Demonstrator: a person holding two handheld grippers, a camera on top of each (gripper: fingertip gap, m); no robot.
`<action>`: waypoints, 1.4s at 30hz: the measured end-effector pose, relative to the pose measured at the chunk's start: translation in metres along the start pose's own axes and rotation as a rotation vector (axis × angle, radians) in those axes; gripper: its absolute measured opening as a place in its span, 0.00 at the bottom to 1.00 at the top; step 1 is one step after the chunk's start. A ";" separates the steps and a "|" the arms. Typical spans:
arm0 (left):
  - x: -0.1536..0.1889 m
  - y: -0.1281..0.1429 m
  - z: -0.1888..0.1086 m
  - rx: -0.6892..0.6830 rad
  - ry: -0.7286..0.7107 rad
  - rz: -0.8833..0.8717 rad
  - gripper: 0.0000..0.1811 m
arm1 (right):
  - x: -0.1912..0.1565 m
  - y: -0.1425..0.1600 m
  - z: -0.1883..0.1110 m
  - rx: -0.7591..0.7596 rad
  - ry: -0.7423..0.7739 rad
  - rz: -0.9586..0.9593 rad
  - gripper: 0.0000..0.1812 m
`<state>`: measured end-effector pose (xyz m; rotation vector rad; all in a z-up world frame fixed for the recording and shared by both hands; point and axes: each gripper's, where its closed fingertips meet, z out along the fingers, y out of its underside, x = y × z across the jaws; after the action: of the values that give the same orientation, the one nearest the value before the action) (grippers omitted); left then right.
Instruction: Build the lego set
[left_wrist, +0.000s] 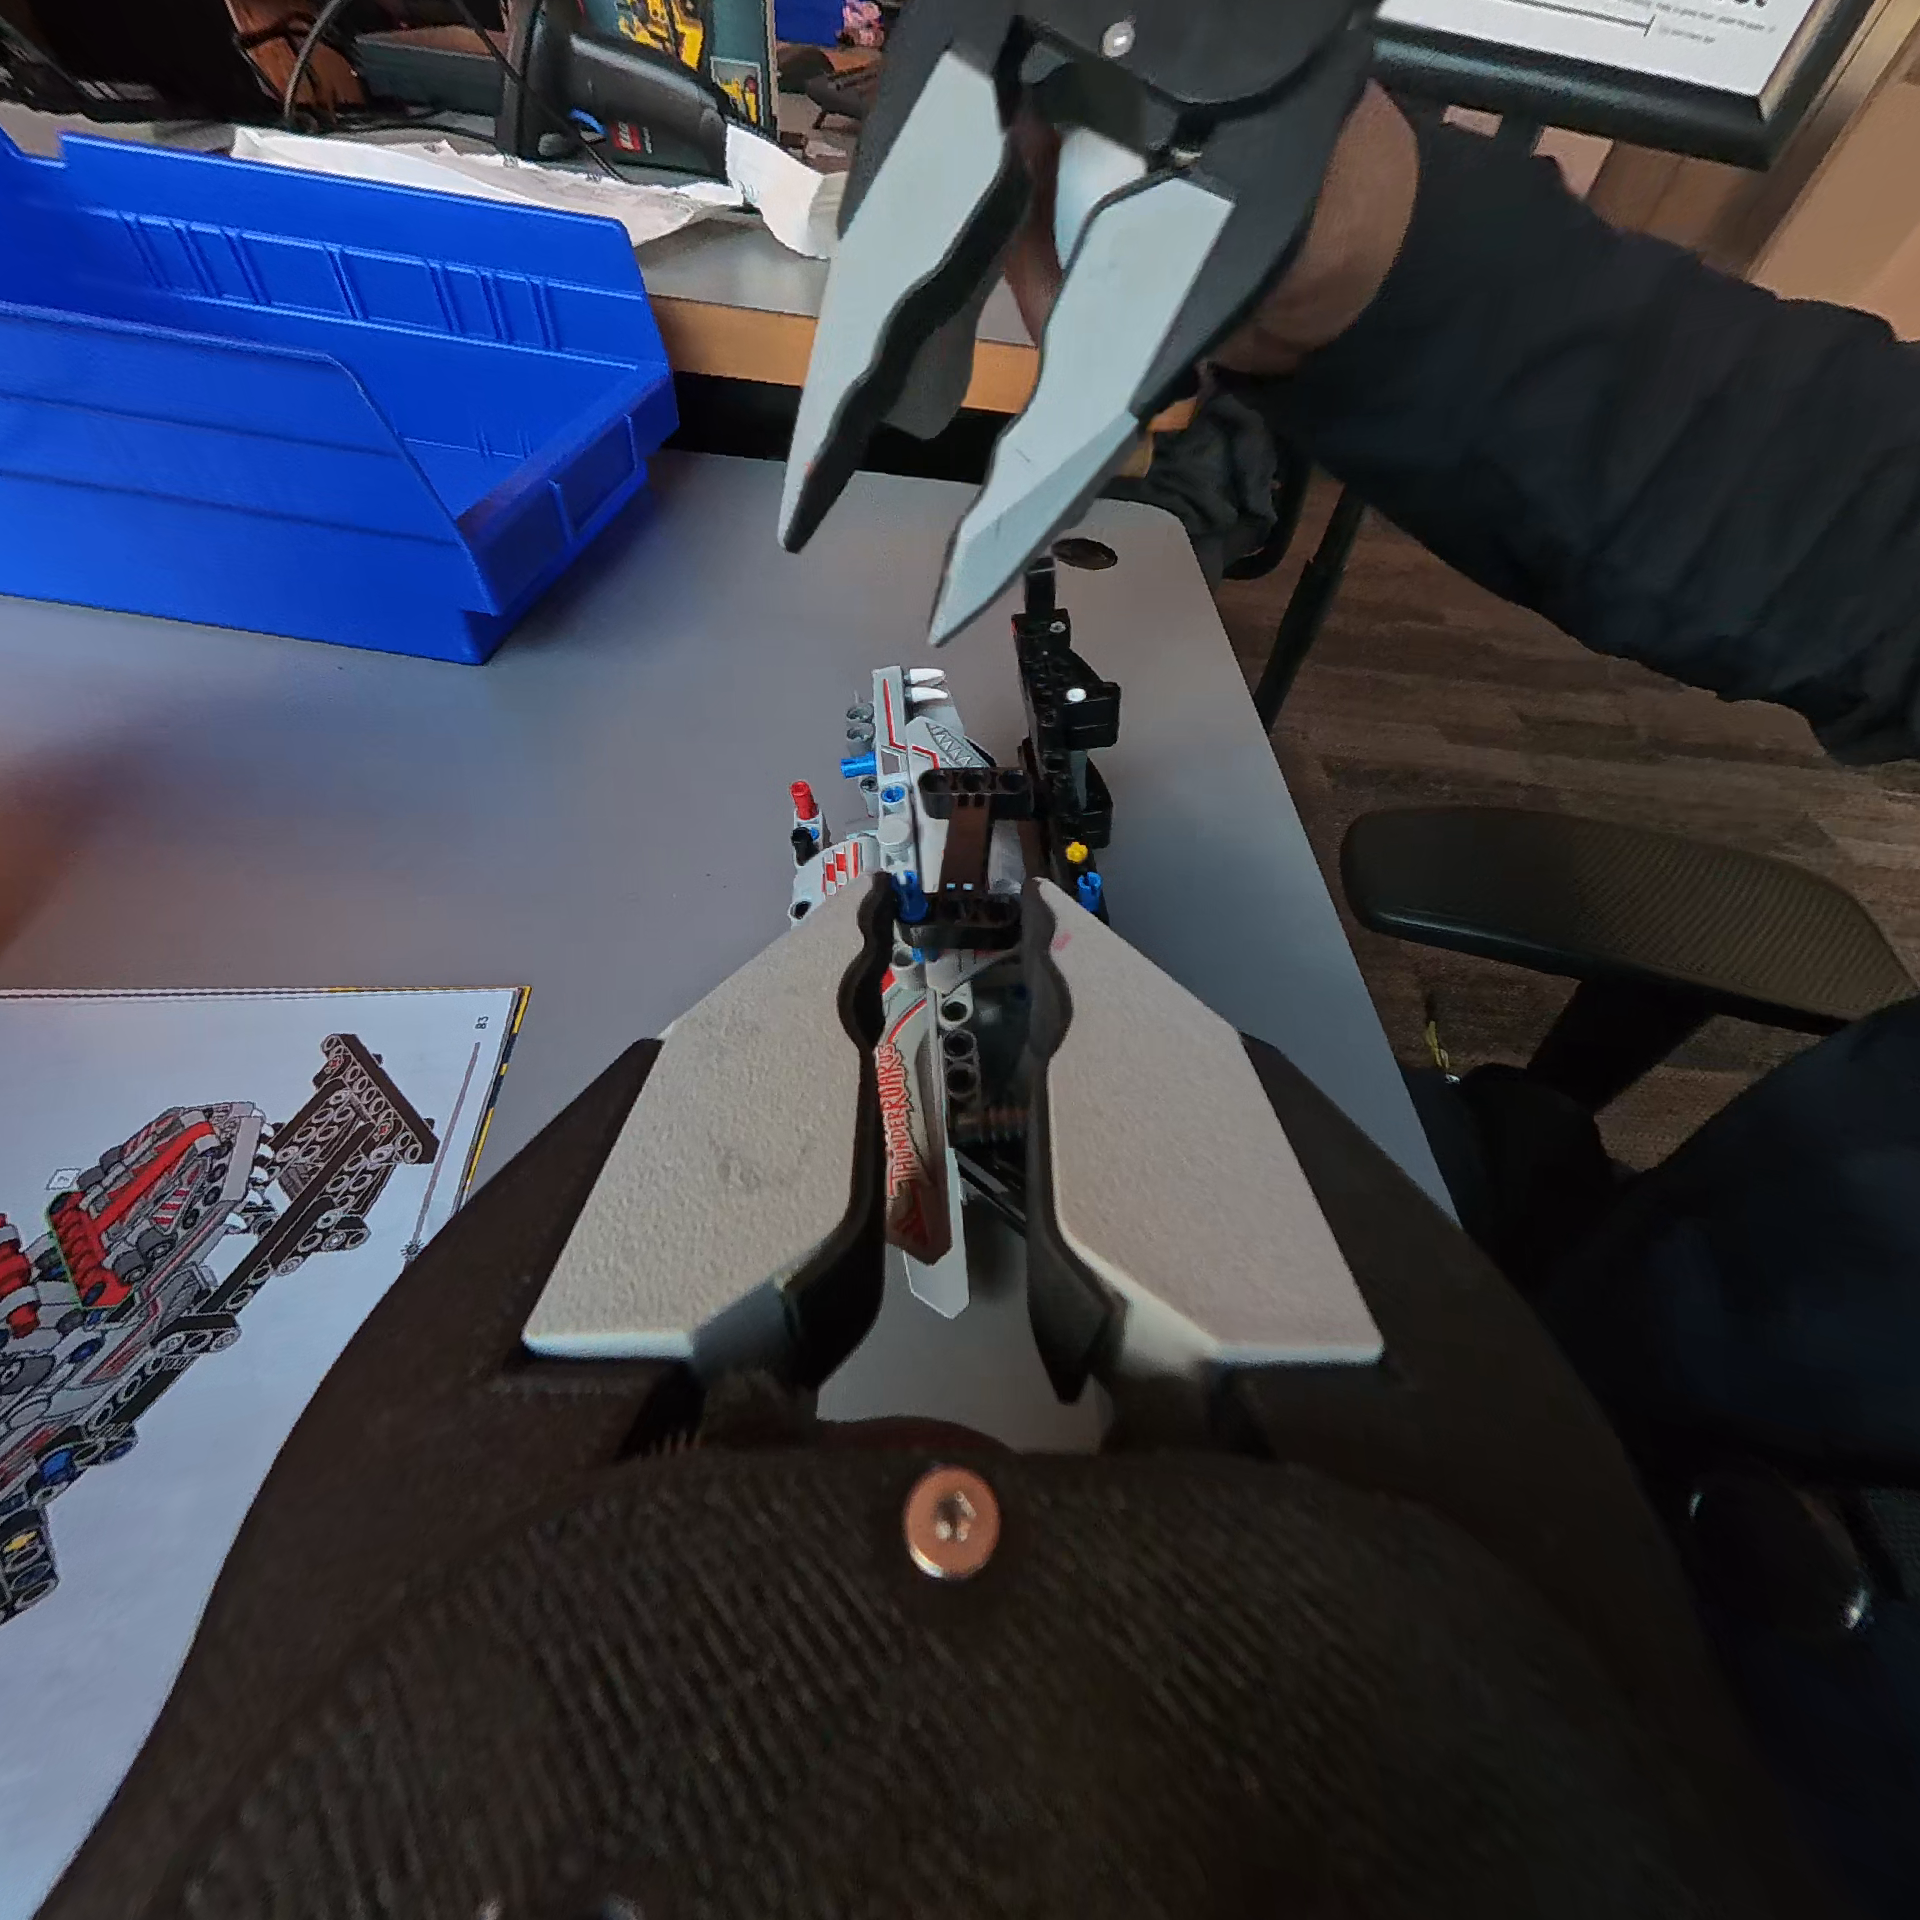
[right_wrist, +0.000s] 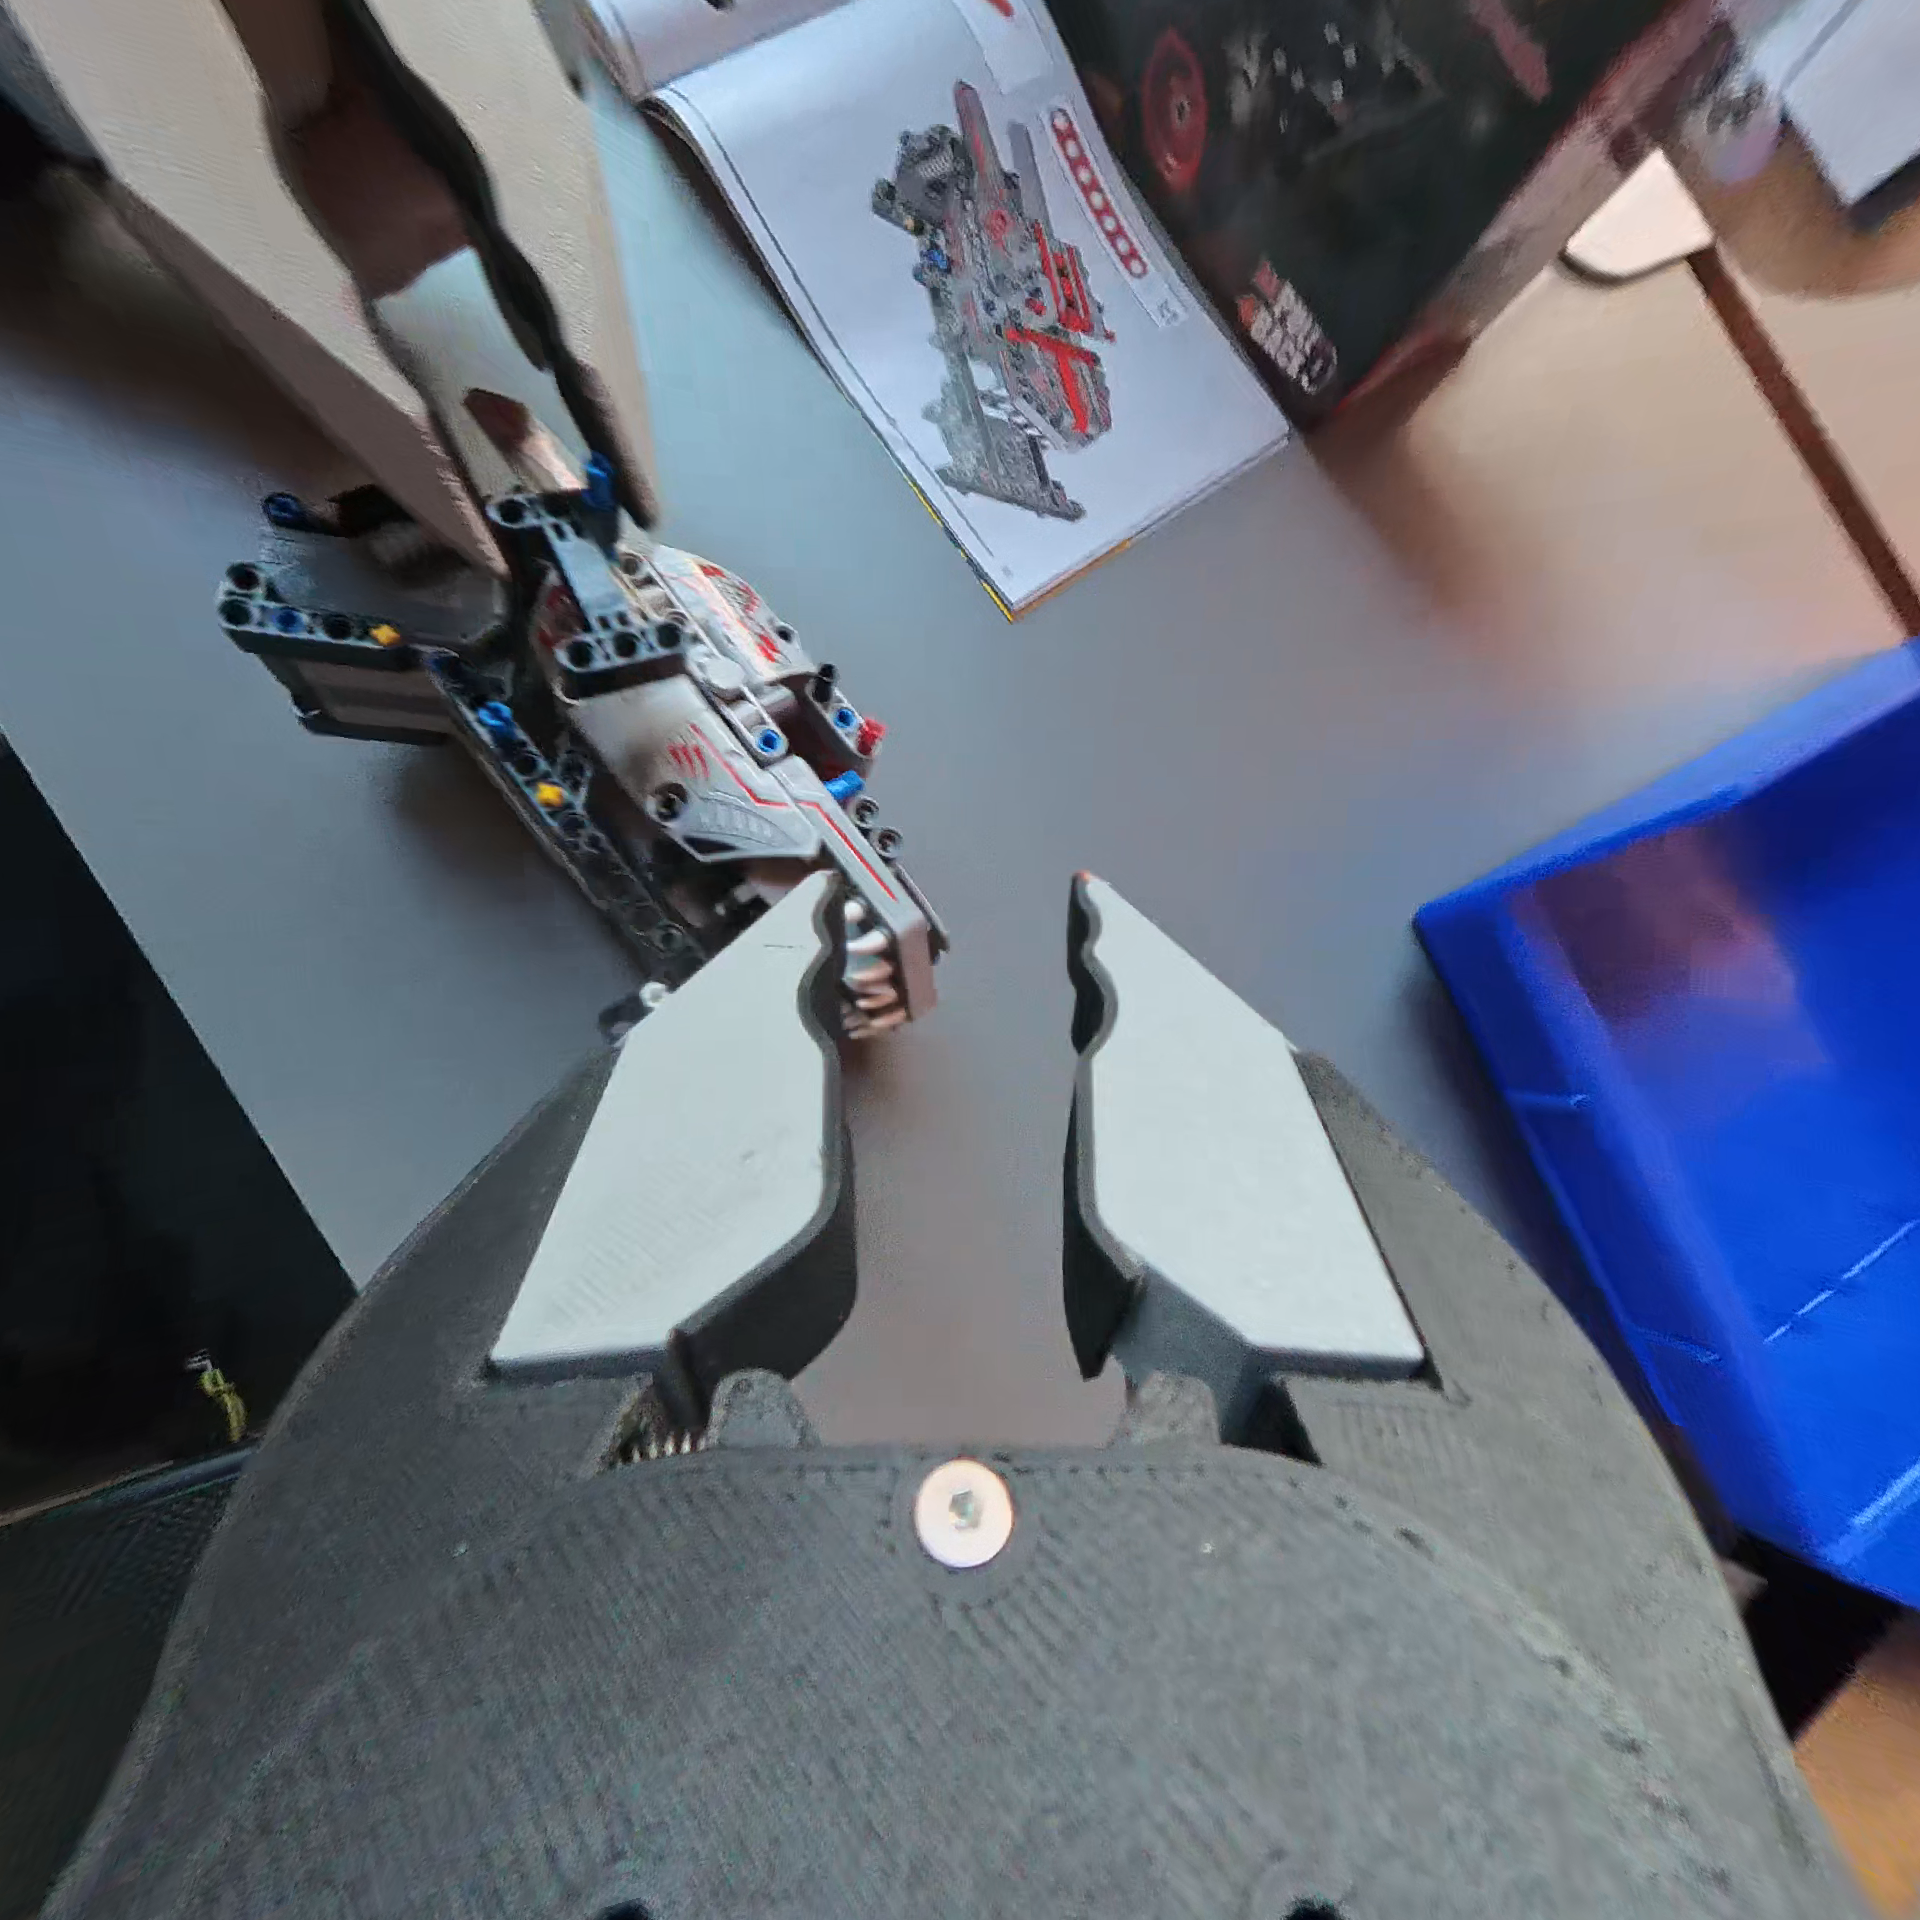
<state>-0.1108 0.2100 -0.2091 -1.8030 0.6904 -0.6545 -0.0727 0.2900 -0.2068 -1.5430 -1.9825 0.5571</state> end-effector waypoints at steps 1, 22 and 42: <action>0.000 0.000 0.000 0.001 0.000 -0.001 0.12 | 0.005 0.003 0.002 0.004 -0.011 0.027 0.23; 0.014 -0.012 -0.007 0.065 0.080 0.073 0.12 | -0.047 0.008 0.002 0.091 -0.118 0.167 0.18; 0.025 -0.013 0.014 -0.187 0.409 0.163 0.12 | -0.079 -0.025 -0.008 0.111 -0.135 0.081 0.11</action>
<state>-0.0815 0.2043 -0.1979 -1.7733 1.1935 -0.8818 -0.0715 0.2069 -0.1991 -1.5593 -1.9578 0.8098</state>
